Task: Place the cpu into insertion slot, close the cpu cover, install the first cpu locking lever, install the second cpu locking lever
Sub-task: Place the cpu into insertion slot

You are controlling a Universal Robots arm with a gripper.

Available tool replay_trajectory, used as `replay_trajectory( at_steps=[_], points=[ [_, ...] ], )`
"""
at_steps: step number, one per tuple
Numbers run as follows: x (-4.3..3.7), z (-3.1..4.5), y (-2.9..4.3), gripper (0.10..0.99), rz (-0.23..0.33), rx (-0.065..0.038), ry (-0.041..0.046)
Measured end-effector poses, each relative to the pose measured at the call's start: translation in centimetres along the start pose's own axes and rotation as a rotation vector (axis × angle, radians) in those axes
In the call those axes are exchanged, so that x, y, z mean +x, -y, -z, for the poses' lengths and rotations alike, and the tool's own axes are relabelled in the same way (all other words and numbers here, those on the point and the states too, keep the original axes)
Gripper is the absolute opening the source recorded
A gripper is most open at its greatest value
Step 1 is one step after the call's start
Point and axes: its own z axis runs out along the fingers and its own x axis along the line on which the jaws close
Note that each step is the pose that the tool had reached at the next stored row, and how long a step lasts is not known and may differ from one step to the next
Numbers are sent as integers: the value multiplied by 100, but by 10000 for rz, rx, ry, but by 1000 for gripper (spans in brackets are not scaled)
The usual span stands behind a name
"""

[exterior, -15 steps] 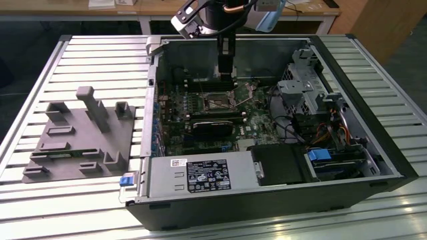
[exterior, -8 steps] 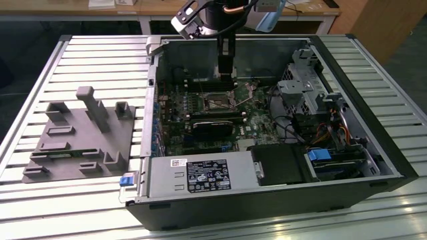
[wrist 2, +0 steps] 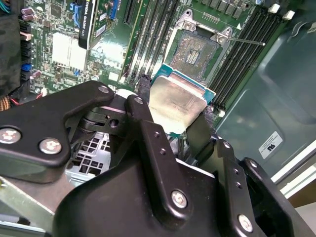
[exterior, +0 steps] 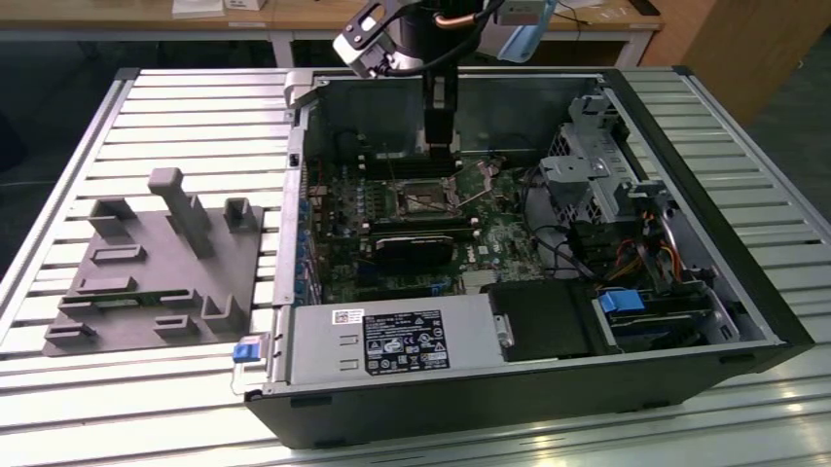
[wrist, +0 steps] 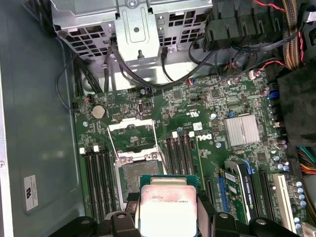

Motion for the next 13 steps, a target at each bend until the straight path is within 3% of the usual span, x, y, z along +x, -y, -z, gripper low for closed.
replay_trajectory(
  at_steps=[13],
  points=[
    [-1,-43,4,541,10,-1,-3]
  ],
)
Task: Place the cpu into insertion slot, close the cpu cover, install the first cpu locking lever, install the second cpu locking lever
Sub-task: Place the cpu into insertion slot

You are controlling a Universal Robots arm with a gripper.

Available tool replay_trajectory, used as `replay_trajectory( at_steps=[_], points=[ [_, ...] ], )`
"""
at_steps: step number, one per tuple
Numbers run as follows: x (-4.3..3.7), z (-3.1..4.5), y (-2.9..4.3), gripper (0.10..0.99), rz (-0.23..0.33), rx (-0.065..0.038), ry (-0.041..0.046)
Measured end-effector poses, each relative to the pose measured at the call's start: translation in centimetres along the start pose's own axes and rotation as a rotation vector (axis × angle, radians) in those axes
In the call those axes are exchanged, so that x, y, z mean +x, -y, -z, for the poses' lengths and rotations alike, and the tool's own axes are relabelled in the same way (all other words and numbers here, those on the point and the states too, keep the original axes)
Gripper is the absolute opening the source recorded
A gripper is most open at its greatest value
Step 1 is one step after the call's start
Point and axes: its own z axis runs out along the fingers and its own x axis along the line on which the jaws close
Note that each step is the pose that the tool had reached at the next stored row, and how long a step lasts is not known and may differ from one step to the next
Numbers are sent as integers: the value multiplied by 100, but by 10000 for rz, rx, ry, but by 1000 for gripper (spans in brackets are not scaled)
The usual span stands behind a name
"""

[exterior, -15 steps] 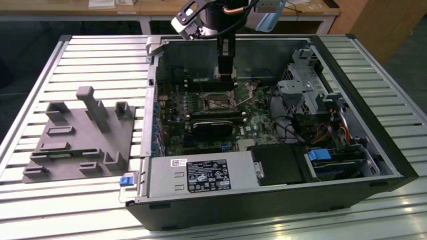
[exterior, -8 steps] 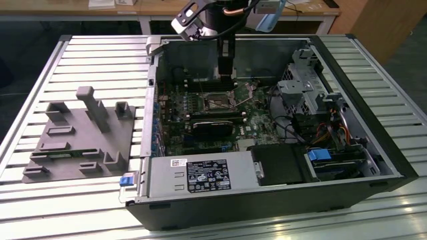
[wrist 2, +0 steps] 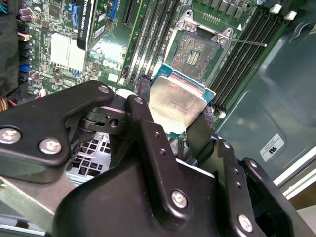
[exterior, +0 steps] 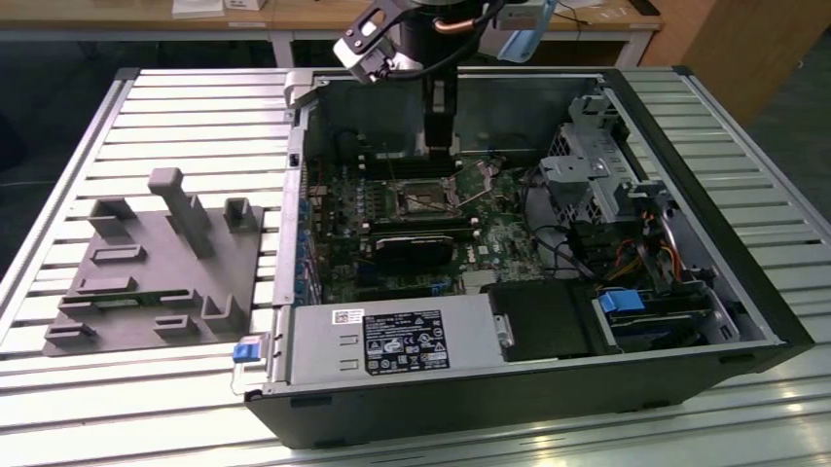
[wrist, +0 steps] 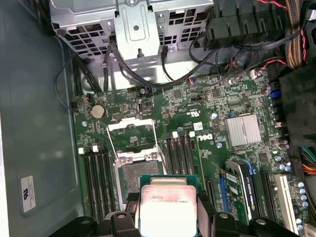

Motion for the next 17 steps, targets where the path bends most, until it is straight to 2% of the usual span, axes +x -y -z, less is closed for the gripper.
replay_trajectory(
  at_steps=[5,11,17],
  points=[
    [-1,-30,4,541,235,6,-21],
    [0,-54,6,541,949,21,-91],
    [0,-84,9,541,991,24,-93]
  ],
)
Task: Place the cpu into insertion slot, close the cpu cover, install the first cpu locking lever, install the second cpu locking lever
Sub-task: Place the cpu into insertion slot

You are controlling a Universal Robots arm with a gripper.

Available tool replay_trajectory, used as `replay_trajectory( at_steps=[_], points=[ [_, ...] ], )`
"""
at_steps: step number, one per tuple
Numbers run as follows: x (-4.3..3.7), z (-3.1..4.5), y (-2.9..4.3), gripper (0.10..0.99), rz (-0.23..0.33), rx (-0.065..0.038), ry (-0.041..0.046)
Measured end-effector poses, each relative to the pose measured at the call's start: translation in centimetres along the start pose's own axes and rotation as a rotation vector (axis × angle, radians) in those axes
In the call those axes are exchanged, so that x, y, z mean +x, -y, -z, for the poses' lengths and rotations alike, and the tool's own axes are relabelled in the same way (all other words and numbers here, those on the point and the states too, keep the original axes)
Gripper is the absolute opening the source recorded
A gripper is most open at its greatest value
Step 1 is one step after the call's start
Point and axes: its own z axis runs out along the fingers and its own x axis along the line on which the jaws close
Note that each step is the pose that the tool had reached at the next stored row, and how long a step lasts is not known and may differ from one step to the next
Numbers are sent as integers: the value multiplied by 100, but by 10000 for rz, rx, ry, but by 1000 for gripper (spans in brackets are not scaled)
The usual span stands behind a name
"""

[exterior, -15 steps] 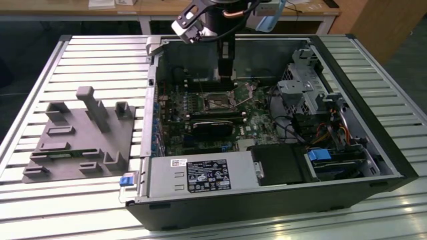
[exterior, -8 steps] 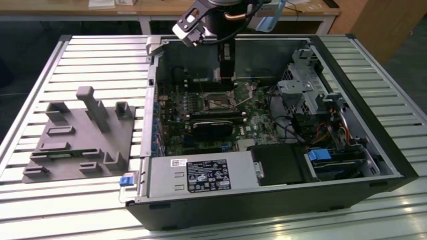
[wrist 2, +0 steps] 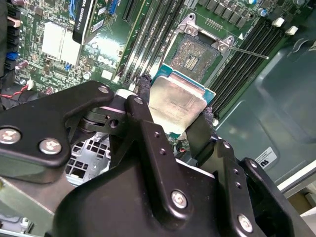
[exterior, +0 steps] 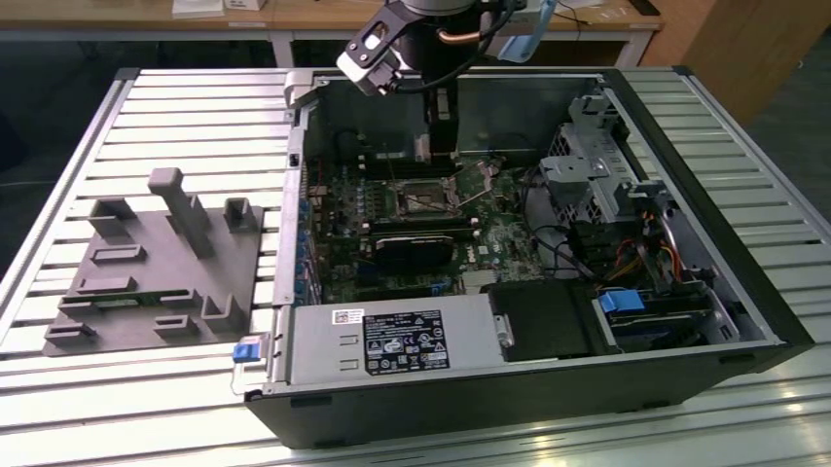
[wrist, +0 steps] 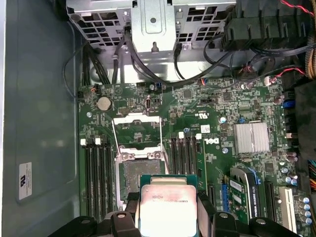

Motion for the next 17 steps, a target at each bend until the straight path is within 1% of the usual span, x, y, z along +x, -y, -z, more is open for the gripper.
replay_trajectory(
  at_steps=[17],
  points=[
    [-1,-39,4,541,6,-1,-2]
  ],
)
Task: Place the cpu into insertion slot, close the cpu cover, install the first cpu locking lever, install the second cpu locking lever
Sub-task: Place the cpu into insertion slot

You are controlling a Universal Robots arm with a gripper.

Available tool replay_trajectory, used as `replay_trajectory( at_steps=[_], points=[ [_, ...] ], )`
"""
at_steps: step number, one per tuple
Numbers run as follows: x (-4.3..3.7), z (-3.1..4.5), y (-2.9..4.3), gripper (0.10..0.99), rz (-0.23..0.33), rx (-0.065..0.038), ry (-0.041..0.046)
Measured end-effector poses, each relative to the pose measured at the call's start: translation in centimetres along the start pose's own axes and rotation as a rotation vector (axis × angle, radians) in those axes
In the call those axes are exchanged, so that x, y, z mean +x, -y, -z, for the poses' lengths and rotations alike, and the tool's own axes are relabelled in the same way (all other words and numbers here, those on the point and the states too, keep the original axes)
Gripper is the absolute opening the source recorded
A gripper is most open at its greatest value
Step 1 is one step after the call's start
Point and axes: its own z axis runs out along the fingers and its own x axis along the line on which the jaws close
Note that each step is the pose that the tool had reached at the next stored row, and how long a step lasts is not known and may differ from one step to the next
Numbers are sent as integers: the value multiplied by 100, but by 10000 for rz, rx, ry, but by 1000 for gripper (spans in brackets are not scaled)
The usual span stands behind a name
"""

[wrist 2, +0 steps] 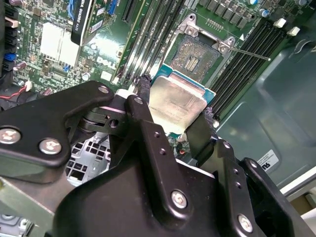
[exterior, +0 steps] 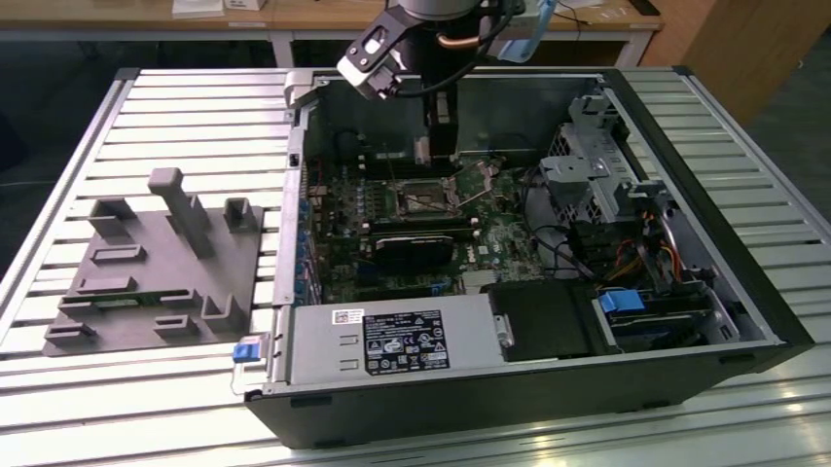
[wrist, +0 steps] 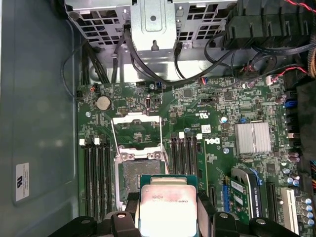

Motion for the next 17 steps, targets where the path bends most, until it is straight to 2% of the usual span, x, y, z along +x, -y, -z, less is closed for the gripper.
replay_trajectory(
  at_steps=[17],
  points=[
    [-1,-43,4,541,8,1,0]
  ],
)
